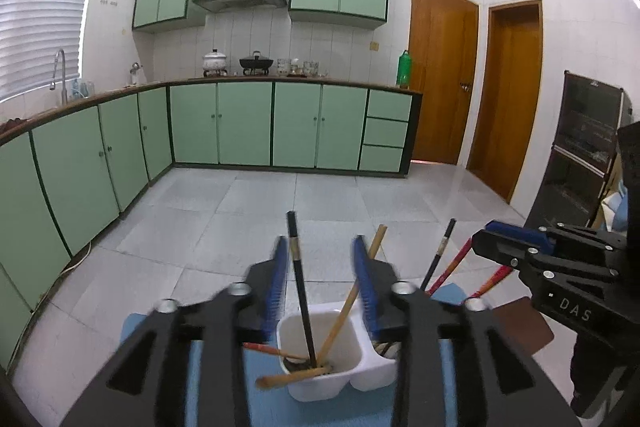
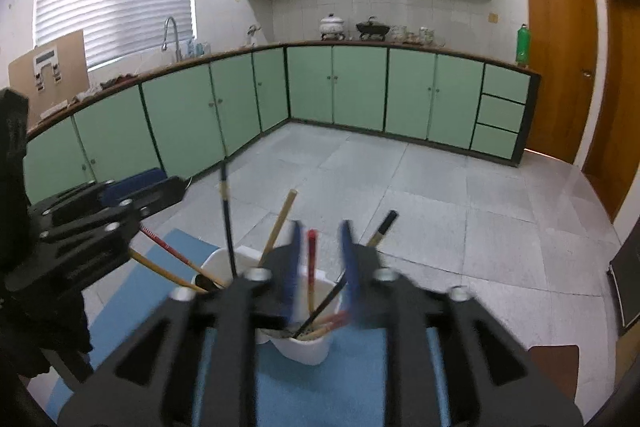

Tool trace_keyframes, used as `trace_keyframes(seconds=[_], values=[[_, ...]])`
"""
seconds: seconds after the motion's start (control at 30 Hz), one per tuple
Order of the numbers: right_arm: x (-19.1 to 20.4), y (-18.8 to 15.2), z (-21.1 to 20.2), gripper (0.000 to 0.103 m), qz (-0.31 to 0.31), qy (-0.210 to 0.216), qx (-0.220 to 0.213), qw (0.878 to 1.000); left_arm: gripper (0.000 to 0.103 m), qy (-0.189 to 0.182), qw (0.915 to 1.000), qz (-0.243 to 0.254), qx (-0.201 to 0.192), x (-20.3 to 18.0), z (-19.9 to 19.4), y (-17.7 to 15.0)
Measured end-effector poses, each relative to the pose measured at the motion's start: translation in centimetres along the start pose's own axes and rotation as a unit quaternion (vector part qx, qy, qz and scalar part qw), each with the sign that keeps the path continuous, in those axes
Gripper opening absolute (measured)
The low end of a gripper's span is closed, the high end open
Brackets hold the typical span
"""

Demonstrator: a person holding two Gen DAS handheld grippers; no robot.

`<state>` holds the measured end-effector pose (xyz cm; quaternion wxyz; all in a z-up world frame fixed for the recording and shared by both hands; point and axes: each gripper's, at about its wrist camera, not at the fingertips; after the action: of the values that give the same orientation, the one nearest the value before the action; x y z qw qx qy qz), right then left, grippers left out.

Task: Organize utensils

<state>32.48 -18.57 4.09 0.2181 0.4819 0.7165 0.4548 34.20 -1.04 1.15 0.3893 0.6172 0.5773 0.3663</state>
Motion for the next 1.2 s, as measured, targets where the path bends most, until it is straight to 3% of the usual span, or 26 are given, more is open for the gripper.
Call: trace_keyframes(seconds=[0.13,0.27,0.4,0.77,0.97,1.2], values=[[-0.3,-0.8,-3.1,0.047,0.011,-0.014,-0.029,0.999,0.060,0.004,0.9999,-0.008,-0.010,0.8,-2.6,-0.3],[0.3,-2.8,-6.8,0.071,0.007,-0.031,-0.050,0.998,0.071,0.005,0.9997,-0.020,-0.012,1.4,-5.8,-1.7],[1.4,-6.3,-9.6,0.086,0.004,-0.044,-0.053,0.998,0.080,0.016,0.9996,-0.021,-0.008,1.3,-8.5,-3.8],[5.8,-14.8,-14.1,0.097,0.030,-0.021,-0.023,0.999,0.094,0.030,0.9991,-0.013,0.027,0.1,-14.5,-10.5],[7.3,-15.6,-16.6,0.098,0.053,0.006,-0.029,0.998,0.097,0.032,0.9991,-0.019,0.023,-0.3,-17.7,-11.9],[9.2,-14.7,-19.1,0.098,0.027,0.004,-0.048,0.998,0.097,0.029,0.9995,-0.013,0.005,-0.4,-20.7,-11.9]])
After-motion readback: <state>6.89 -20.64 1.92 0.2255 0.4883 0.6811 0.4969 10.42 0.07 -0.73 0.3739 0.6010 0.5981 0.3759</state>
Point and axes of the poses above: each gripper's, at about its wrist camera, not at the fingertips, and z roughly the way its jaws point, x to its left, y to its top, and after that the axes turned 11 degrees about y, right-handed
